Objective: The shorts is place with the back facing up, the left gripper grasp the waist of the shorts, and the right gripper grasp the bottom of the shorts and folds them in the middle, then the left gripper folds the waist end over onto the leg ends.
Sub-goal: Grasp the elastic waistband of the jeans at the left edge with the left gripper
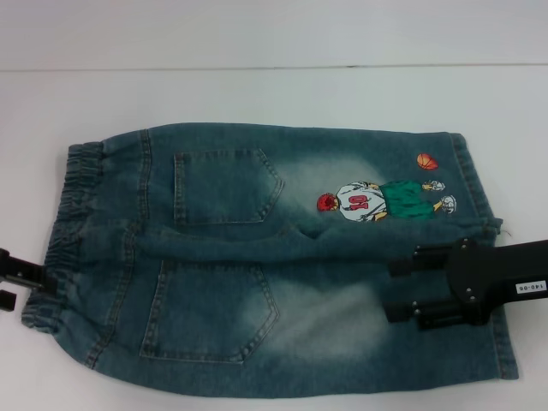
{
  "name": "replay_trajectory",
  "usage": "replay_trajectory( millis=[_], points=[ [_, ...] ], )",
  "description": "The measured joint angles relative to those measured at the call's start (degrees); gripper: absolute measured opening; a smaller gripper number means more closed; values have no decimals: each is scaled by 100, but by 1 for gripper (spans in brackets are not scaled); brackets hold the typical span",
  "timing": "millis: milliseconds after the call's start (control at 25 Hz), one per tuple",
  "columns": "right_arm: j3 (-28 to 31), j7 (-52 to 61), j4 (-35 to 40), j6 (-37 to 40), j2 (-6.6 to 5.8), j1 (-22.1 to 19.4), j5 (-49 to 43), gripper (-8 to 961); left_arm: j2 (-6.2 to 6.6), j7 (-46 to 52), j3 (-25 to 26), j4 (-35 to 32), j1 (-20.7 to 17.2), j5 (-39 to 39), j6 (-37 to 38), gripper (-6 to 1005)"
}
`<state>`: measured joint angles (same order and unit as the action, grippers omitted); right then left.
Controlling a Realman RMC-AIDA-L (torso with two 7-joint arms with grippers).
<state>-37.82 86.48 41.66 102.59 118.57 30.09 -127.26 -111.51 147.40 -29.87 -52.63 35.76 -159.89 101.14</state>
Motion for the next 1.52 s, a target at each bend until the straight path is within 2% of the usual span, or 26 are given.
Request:
replay_trajectory(
  millis=[640, 1520],
  points=[
    [-245, -9, -149, -345, 7, 68, 0, 803, -30, 66, -329, 375, 20, -142, -564, 765],
    [-278, -9, -150, -469, 7, 85, 0, 803, -108, 95, -326, 419, 83, -166, -511, 764]
  ],
)
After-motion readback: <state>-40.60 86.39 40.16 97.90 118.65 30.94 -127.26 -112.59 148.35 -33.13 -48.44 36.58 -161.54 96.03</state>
